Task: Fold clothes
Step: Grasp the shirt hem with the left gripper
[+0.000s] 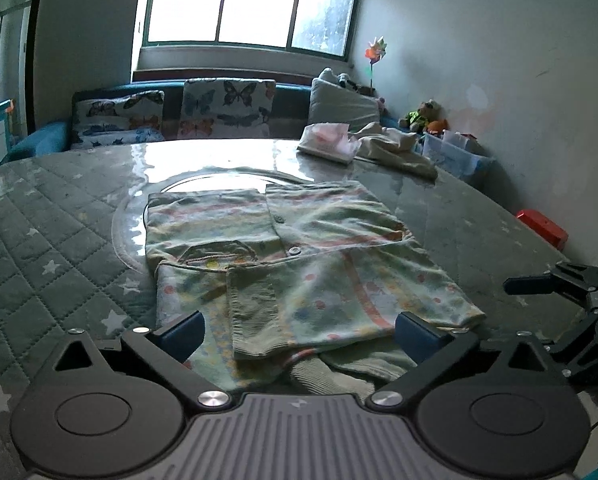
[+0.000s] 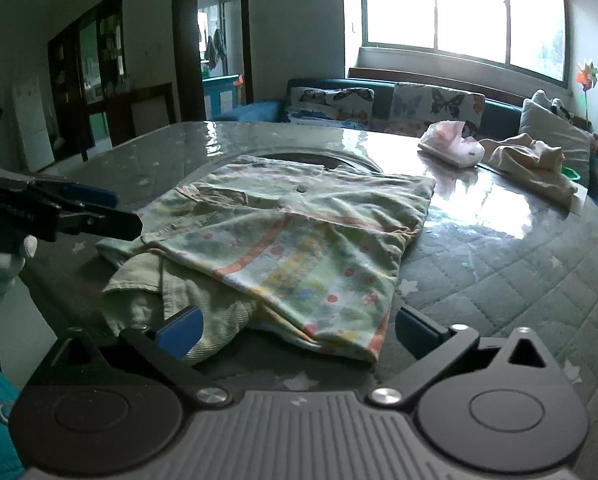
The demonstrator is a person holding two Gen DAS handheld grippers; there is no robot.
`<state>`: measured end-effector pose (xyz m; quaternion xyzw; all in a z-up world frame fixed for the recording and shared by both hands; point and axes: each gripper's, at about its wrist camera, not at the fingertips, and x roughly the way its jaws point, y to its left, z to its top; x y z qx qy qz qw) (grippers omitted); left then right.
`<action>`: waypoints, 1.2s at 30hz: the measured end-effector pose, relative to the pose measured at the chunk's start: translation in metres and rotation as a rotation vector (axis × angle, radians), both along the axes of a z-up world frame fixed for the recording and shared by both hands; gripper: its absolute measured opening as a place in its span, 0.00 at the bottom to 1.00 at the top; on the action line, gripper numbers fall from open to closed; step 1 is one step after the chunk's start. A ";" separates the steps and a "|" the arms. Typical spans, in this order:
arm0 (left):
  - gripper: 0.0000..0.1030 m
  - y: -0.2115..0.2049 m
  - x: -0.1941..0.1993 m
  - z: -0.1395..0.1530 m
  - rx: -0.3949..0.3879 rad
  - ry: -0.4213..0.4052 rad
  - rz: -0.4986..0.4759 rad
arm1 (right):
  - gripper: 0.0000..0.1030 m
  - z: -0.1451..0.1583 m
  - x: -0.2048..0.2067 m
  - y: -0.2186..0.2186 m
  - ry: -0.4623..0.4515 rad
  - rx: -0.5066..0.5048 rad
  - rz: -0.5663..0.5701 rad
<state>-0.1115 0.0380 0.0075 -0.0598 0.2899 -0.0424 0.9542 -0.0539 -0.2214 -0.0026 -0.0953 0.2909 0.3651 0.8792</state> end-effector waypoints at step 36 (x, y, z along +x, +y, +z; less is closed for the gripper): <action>0.10 -0.014 -0.005 -0.017 -0.124 0.241 -0.110 | 0.92 -0.017 -0.024 0.009 -0.140 -0.166 0.189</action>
